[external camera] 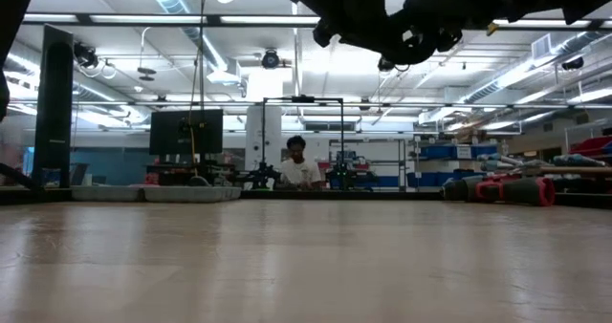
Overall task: Coil cords
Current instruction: Coil the black wire on the spool
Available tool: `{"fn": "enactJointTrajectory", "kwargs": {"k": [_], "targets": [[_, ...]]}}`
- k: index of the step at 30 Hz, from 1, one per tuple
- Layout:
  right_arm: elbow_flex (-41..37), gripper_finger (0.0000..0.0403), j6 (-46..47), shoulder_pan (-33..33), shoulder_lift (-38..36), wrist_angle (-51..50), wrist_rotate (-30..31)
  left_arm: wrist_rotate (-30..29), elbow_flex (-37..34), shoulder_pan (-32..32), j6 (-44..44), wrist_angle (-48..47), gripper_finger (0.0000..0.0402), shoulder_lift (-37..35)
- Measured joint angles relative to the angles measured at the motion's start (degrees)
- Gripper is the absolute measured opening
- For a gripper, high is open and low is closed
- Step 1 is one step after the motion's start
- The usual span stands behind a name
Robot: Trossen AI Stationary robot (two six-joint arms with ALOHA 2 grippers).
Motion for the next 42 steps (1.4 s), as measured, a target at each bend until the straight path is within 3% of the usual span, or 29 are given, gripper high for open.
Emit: {"fn": "enactJointTrajectory", "kwargs": {"k": [14, 21, 26, 32, 42], "targets": [[1.28, 0.0121, -3.76, 0.77, -0.36, -2.55, 0.50, 4.06, 0.02, -0.13, 1.12, 0.37, 0.0007, 0.02], [8.15, 0.0121, -6.76, 0.60, -0.25, -15.38, -2.76, 9.11, 0.02, -0.09, 2.77, -0.94, 0.0007, 0.00], [9.57, 0.0121, -8.73, -0.16, -0.24, -14.93, -4.79, 14.47, 0.07, -0.52, 4.30, -0.79, 0.0007, 0.00], [9.57, 0.0119, -8.09, -1.64, 0.10, -14.53, -7.21, 14.11, 0.07, -1.07, 6.73, 0.89, 0.0007, 0.00], [9.55, 0.0114, -7.77, -2.31, 0.01, -13.15, -13.19, 21.75, 0.07, -1.12, 11.36, 2.92, 0.0007, 0.00]]}}
